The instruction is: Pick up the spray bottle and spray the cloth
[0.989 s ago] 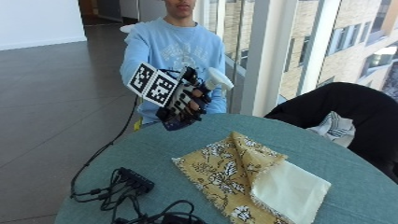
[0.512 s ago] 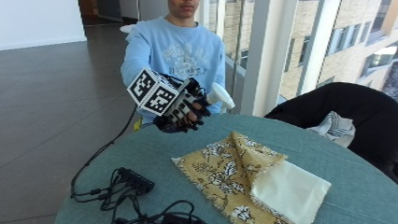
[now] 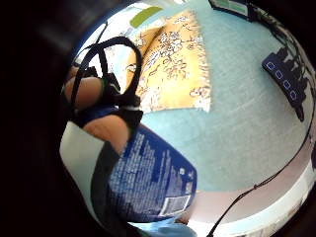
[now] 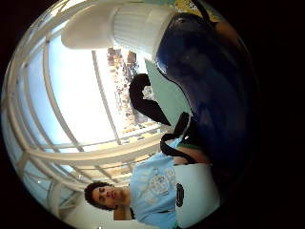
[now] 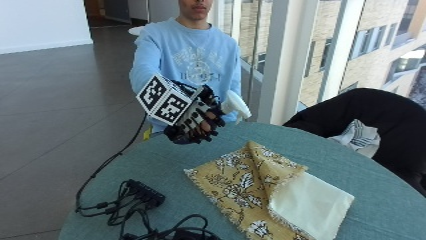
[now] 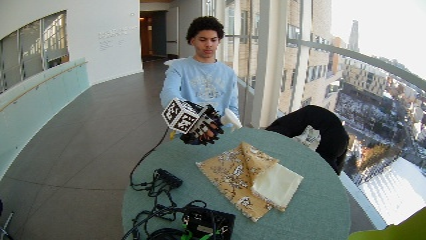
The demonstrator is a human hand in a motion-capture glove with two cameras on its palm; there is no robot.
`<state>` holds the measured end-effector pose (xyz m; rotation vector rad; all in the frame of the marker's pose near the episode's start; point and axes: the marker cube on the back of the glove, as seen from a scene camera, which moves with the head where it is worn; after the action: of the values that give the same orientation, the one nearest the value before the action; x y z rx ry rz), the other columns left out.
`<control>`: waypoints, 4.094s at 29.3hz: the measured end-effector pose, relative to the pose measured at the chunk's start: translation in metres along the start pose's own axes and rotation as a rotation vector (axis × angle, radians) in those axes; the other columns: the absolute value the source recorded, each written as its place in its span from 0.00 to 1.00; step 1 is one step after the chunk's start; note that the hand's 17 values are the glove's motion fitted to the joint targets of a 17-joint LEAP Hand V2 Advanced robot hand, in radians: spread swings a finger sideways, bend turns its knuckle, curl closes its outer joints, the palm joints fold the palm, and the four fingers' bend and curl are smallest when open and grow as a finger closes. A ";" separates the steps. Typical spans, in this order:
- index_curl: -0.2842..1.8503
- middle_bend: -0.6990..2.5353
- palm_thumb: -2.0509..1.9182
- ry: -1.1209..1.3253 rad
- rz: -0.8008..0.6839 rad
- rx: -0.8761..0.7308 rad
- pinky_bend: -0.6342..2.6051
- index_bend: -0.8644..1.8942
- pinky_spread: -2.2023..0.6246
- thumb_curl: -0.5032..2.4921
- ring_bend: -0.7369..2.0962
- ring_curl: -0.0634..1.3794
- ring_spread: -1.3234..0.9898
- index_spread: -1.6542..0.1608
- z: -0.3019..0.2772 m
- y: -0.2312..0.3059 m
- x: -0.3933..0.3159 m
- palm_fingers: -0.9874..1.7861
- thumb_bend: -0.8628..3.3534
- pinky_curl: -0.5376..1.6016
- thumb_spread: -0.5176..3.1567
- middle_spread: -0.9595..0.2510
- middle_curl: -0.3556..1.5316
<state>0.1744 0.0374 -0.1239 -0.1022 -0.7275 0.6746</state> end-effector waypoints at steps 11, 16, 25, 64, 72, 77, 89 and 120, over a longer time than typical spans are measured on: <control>0.21 0.30 0.74 0.007 0.020 0.002 0.29 0.34 0.87 0.38 0.48 0.31 0.58 0.75 -0.001 -0.001 0.003 0.72 0.20 0.43 0.36 0.72 0.43; 0.21 0.30 0.74 0.015 0.022 0.003 0.29 0.34 0.86 0.38 0.47 0.31 0.58 0.75 -0.001 -0.001 0.004 0.72 0.20 0.43 0.35 0.72 0.43; 0.21 0.30 0.74 0.045 0.021 -0.005 0.29 0.34 0.86 0.39 0.47 0.31 0.58 0.75 0.002 0.000 0.003 0.72 0.20 0.43 0.35 0.72 0.43; 0.22 0.30 0.74 -0.211 -0.656 0.168 0.28 0.35 0.86 0.39 0.46 0.31 0.57 0.75 0.165 -0.023 -0.170 0.71 0.20 0.42 0.35 0.72 0.43; 0.23 0.29 0.74 -0.285 -0.718 0.154 0.28 0.35 0.86 0.39 0.45 0.31 0.57 0.75 0.236 -0.041 -0.186 0.70 0.20 0.42 0.35 0.71 0.43; 0.23 0.29 0.74 -0.266 -0.740 0.152 0.28 0.35 0.86 0.39 0.45 0.31 0.57 0.75 0.263 -0.048 -0.191 0.70 0.20 0.42 0.36 0.70 0.43; 0.23 0.29 0.74 -0.242 -0.763 0.174 0.28 0.35 0.86 0.39 0.44 0.31 0.57 0.74 0.273 -0.057 -0.188 0.69 0.20 0.42 0.37 0.70 0.43; 0.26 0.28 0.63 0.469 -0.473 0.207 0.26 0.36 0.87 0.29 0.37 0.27 0.56 0.72 0.069 0.062 -0.011 0.63 0.19 0.42 0.40 0.71 0.42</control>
<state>0.0911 0.0703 -0.0978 0.0995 -0.2098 0.2505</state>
